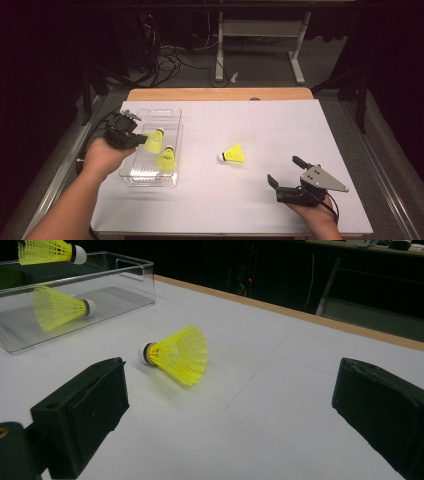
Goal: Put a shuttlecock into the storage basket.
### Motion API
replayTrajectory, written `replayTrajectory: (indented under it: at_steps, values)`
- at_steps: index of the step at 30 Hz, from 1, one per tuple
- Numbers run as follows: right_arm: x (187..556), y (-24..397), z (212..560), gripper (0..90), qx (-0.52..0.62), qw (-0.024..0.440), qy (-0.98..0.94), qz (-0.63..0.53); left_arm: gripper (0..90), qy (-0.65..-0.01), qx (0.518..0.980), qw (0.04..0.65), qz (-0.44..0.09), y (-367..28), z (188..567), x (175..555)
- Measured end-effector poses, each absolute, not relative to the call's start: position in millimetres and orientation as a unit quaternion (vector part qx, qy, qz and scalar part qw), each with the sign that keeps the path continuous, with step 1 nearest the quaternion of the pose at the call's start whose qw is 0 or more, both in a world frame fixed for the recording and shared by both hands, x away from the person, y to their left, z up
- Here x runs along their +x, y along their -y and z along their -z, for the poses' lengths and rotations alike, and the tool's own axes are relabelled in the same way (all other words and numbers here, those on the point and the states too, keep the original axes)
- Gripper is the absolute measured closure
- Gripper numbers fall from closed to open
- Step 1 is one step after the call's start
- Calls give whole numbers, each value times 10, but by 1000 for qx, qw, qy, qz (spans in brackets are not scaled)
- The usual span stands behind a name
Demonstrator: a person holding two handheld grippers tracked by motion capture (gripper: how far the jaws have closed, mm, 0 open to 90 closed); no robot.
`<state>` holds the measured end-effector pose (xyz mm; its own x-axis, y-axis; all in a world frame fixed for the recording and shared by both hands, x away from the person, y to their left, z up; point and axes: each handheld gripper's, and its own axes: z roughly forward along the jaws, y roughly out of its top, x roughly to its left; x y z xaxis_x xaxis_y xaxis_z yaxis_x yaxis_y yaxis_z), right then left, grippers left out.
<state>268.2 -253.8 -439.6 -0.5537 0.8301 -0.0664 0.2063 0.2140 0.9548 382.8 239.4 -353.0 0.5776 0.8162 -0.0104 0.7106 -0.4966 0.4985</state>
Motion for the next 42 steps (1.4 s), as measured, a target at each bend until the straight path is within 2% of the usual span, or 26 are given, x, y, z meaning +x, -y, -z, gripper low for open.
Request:
replayTrajectory:
  at_steps: [27,42]
  values:
    - [2683,2551,4400,20,364,304,-716,-512,900,-492,836,208,-122,-2538,3712,4112]
    - [2686,2543,4407,21,362,302,-719,-511,900,-516,829,188,-103,-2594,3856,4189]
